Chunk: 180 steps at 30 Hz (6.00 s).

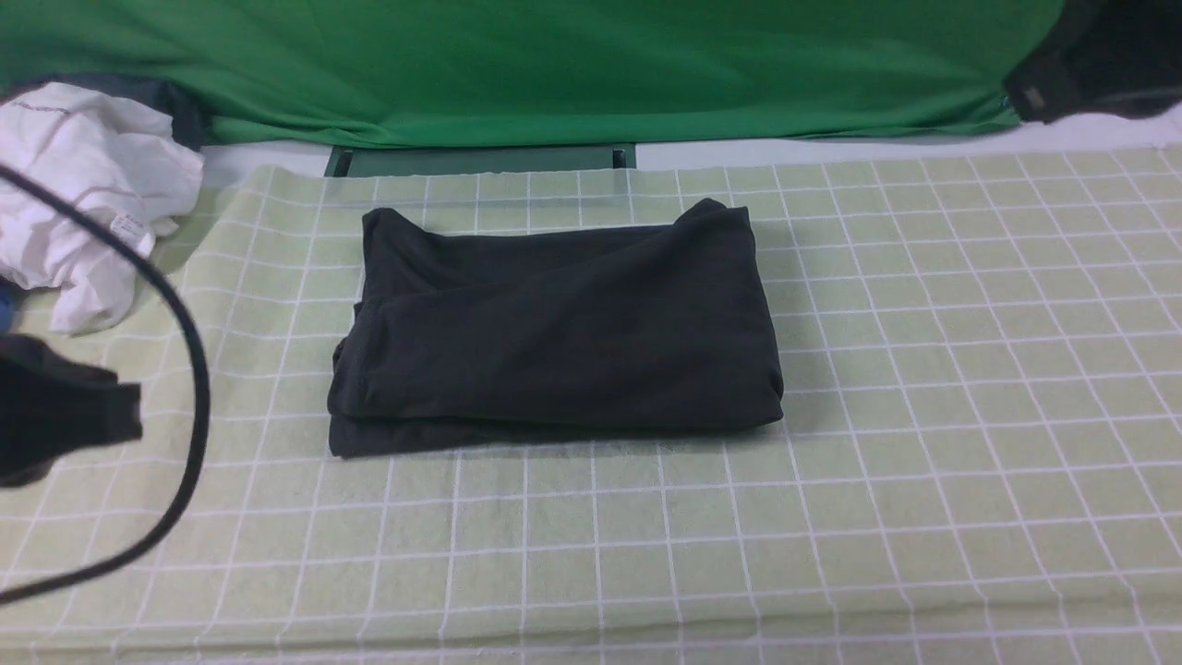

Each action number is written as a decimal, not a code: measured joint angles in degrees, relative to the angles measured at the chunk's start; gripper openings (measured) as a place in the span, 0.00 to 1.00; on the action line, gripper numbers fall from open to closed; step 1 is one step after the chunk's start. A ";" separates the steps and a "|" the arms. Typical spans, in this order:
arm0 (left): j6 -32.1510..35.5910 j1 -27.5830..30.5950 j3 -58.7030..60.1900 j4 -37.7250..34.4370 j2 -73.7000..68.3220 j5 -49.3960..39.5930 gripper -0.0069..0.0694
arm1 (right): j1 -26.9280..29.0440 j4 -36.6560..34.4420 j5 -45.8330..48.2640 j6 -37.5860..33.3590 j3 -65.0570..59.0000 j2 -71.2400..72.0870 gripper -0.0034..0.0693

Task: Fold a long-sleeved shirt over a green coffee tablecloth.

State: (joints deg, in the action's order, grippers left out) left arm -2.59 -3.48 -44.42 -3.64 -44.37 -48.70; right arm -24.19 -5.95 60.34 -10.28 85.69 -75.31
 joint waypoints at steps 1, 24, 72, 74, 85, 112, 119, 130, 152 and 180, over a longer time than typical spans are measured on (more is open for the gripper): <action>0.00 0.00 1.64 -0.06 3.10 -0.35 0.11 | 0.00 0.00 -3.03 0.40 -3.53 3.41 0.05; 0.00 0.00 8.09 -4.81 23.22 1.55 0.11 | 0.00 0.23 -52.33 5.31 -54.46 68.02 0.06; 7.47 7.40 32.39 -0.97 39.73 38.30 0.11 | 0.00 0.36 -52.82 5.31 -54.76 71.76 0.32; 7.52 7.86 36.83 -0.91 41.32 39.73 0.11 | 0.00 0.36 -52.82 5.31 -54.76 71.76 0.32; 7.52 8.00 44.68 0.60 42.13 37.17 0.11 | 0.00 0.36 -52.82 5.31 -54.76 71.76 0.36; 7.52 8.00 44.68 0.60 42.18 35.81 0.11 | 0.00 0.36 -52.82 5.31 -54.76 71.76 0.37; 7.52 8.00 44.68 0.60 42.18 35.81 0.11 | 0.07 0.36 -52.34 3.03 -54.81 71.76 0.37; 7.57 8.00 44.68 0.60 42.18 35.81 0.11 | 15.94 0.59 -48.03 -4.92 -64.66 71.94 0.38; 7.57 8.00 44.68 0.60 42.37 35.69 0.11 | 23.79 0.39 -46.62 -6.50 -86.26 75.31 0.38; 7.57 8.00 44.68 0.60 42.43 35.69 0.11 | 23.79 0.34 -46.32 -5.18 -86.26 75.31 0.38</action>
State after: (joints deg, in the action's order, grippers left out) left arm 4.98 4.52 0.26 -3.03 -1.94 -13.01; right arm -0.41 -5.61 14.02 -15.46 -0.57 0.00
